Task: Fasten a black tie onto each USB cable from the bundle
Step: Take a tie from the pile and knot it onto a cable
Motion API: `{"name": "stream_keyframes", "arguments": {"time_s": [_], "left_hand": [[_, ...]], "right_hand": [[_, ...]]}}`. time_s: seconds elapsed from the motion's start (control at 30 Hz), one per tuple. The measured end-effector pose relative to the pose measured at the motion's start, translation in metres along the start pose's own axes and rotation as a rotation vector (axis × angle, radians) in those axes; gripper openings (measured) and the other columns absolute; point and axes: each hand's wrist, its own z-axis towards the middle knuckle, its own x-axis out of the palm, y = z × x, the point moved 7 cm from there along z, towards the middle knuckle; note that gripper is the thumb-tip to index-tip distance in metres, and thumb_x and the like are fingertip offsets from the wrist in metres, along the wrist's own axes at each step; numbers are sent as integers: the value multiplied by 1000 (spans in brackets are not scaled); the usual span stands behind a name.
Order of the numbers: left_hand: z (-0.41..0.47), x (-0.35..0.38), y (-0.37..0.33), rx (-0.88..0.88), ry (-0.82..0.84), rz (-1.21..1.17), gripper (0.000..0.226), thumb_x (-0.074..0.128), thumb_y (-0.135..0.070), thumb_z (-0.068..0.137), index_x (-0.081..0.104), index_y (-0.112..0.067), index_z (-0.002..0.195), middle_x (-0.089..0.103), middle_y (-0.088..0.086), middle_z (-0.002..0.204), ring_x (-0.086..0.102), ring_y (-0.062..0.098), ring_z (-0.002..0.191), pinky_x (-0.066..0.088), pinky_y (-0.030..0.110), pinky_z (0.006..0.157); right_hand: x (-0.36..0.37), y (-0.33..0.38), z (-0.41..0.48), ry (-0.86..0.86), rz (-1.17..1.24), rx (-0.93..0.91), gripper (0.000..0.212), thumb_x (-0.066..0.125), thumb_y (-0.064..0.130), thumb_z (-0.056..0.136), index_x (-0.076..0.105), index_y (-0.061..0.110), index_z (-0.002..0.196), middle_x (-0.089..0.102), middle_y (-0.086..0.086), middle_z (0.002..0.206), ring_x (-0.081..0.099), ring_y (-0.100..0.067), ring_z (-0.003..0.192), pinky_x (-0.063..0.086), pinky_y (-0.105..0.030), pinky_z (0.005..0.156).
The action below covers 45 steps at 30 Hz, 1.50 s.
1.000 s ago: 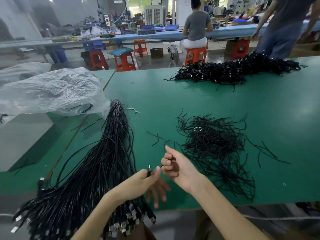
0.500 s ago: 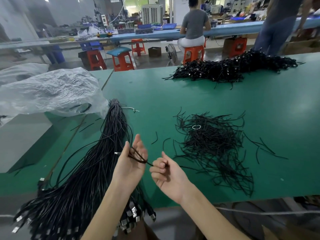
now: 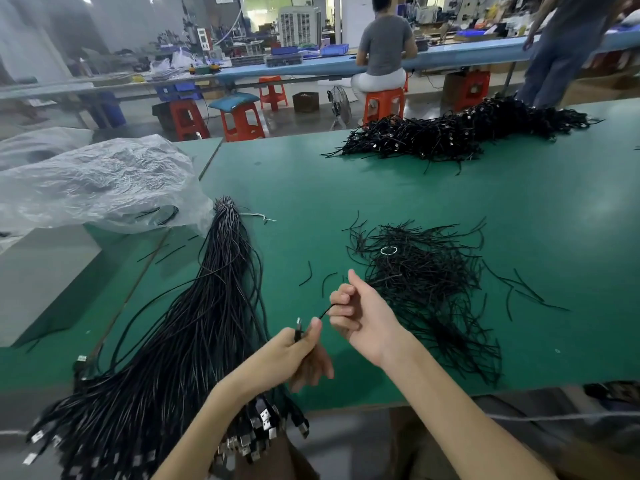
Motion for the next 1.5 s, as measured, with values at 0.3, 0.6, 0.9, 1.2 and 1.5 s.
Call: {"name": "stream_keyframes", "arguments": {"time_s": [0.3,0.6,0.9,1.2,1.5], "left_hand": [[22,-16,17,71,-279,-799,76,31,-69,98,64,-12,135,68,10,136,61,18,131,37,40,116],[12,-33,8,171,-435,-1363,31,43,-32,108,66,-15,97,61,-9,76,55,5,55,48,20,55],[8,-32,5,89,-471,-1059,47,47,-43,105,58,-24,63,30,-10,59,20,6,43,22,20,40],[12,-1,-24,96,-290,-606,51,59,-56,98,58,-14,70,52,6,63,51,19,55,51,31,65],[-3,10,-22,102,-94,-698,41,60,-56,96,69,-20,80,72,11,105,68,21,84,49,34,54]], "right_hand": [[22,-43,-19,200,225,65,46,42,41,108,50,11,74,51,-5,73,39,-10,52,31,-19,40],[-27,-51,-14,-20,357,13,16,58,15,102,61,1,94,68,-21,89,60,-16,61,51,-20,49],[-53,-15,-38,-195,-698,-330,16,68,21,98,67,12,110,73,-6,108,62,-7,69,51,-21,63],[5,-13,-41,177,-1133,-327,82,88,23,80,45,27,149,60,7,140,55,-6,129,42,-32,115],[9,-30,-37,287,-945,-314,55,71,0,87,70,41,123,70,17,87,63,-4,81,57,-27,68]]}}
